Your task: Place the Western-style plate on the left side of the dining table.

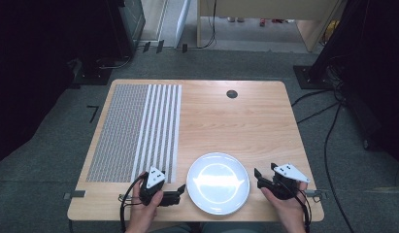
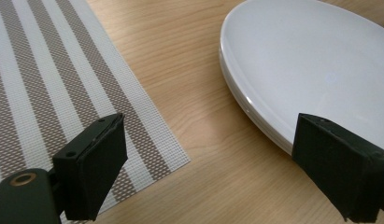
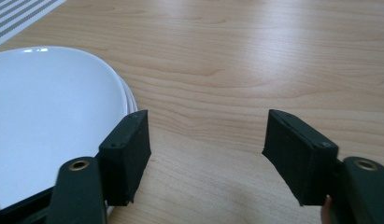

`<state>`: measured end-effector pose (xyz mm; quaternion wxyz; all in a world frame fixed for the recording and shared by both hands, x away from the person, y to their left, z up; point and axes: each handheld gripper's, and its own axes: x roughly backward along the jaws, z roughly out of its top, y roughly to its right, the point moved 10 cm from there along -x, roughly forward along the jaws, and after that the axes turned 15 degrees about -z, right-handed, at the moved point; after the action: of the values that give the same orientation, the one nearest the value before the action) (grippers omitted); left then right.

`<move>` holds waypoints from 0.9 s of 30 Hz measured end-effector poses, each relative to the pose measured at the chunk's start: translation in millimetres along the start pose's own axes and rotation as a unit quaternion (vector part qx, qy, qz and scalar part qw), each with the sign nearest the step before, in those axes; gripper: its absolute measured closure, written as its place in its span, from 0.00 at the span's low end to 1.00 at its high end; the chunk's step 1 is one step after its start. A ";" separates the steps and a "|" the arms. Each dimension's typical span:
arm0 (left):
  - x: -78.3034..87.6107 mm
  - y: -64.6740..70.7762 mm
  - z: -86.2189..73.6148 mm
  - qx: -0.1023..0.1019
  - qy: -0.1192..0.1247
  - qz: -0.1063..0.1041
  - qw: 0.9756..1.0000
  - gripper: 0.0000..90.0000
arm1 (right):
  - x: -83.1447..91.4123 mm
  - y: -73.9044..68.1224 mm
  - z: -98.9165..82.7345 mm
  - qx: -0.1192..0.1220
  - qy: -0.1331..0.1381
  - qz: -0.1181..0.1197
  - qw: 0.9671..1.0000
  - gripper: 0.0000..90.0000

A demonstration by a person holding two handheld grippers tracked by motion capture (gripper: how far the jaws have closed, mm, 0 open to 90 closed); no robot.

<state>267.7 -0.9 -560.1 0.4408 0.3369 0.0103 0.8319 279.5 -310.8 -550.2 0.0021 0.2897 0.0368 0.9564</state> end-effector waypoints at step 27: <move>-20.2 26.5 -6.2 0.017 -0.008 -0.060 0.998 0.25 | 9.8 -32.4 -1.9 -0.101 -0.048 0.155 0.981 0.84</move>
<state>252.7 -30.3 -567.7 0.4843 0.3499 0.0414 0.8008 269.7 -278.3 -548.7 -0.1157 0.3362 -0.1054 0.9287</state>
